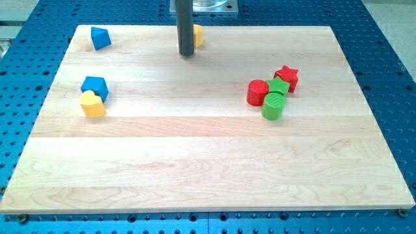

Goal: Place the green circle at the top right corner of the board

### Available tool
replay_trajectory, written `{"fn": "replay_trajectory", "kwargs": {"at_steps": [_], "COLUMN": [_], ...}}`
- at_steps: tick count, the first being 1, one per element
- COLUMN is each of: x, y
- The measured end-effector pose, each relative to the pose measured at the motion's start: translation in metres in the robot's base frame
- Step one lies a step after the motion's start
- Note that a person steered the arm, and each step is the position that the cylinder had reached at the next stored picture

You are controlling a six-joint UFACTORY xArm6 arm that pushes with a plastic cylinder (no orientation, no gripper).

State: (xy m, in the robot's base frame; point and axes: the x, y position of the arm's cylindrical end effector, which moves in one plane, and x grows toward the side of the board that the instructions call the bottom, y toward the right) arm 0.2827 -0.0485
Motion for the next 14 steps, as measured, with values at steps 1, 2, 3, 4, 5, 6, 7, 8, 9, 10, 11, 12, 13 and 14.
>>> {"fn": "replay_trajectory", "kwargs": {"at_steps": [1, 2, 3, 4, 5, 6, 7, 8, 9, 10, 11, 12, 13, 14], "x": [0.005, 0.005, 0.008, 0.018, 0.031, 0.053, 0.138, 0.183, 0.178, 0.166, 0.099, 0.040, 0.018, 0.041], "y": [-0.006, -0.006, 0.018, 0.117, 0.200, 0.270, 0.257, 0.201, 0.141, 0.076, 0.080, 0.127, 0.194, 0.166]}}
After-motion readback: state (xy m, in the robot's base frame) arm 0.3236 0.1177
